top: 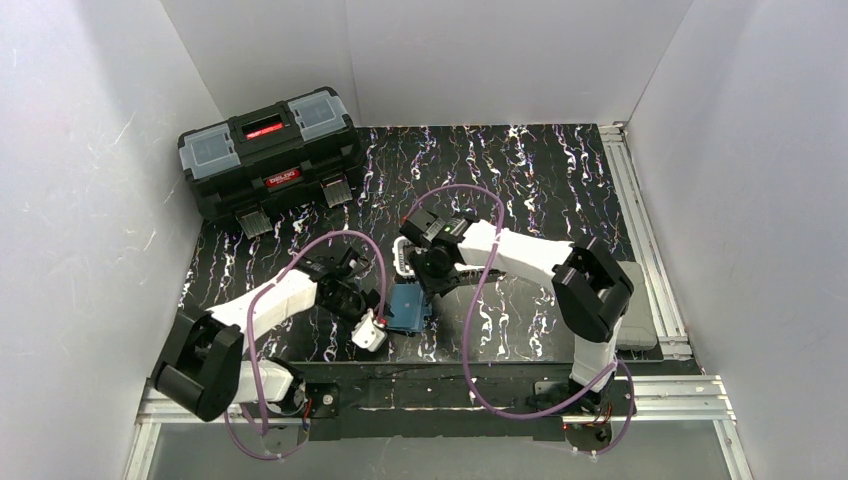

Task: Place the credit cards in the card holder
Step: Close the card holder at the center of the board.

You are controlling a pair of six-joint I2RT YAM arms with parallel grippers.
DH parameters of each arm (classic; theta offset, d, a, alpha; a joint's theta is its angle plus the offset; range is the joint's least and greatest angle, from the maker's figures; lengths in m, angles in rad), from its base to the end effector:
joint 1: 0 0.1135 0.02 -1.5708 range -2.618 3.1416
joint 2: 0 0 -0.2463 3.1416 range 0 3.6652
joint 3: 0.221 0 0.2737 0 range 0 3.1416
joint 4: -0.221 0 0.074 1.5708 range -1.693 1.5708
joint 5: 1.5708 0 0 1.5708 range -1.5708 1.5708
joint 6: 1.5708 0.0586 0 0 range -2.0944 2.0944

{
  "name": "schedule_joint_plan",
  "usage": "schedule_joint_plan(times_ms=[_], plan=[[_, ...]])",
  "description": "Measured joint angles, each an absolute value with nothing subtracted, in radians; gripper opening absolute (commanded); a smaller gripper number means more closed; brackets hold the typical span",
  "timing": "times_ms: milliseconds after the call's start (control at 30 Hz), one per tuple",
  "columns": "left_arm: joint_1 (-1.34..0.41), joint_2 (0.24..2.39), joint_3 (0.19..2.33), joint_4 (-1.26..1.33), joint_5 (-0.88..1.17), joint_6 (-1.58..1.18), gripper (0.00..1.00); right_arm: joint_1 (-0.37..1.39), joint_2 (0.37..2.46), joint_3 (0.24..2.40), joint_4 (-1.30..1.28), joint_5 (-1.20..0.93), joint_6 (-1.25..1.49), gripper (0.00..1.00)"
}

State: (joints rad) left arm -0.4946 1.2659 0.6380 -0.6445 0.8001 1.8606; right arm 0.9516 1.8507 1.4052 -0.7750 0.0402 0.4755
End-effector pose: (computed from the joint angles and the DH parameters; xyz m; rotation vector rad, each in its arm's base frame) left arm 0.1835 -0.1467 0.1304 2.2375 0.7657 -0.5502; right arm 0.2343 0.3247 0.1648 -0.6591 2.7593 0.2855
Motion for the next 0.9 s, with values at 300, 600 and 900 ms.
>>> schedule_joint_plan(times_ms=[300, 600, 900], plan=[[-0.509, 1.338, 0.654, -0.606, 0.793, 1.913, 0.47, 0.927, 1.779, 1.375, -0.748, 0.013, 0.487, 0.53], [-0.544, 1.407, 0.66, -0.602, 0.77, 1.961, 0.49, 0.923, 1.765, 1.372, -0.727, -0.051, 0.492, 0.52], [-0.57, 1.469, 0.714, -0.606, 0.768, 1.964, 0.47, 0.923, 1.808, 1.372, -0.726, -0.098, 0.483, 0.47]])
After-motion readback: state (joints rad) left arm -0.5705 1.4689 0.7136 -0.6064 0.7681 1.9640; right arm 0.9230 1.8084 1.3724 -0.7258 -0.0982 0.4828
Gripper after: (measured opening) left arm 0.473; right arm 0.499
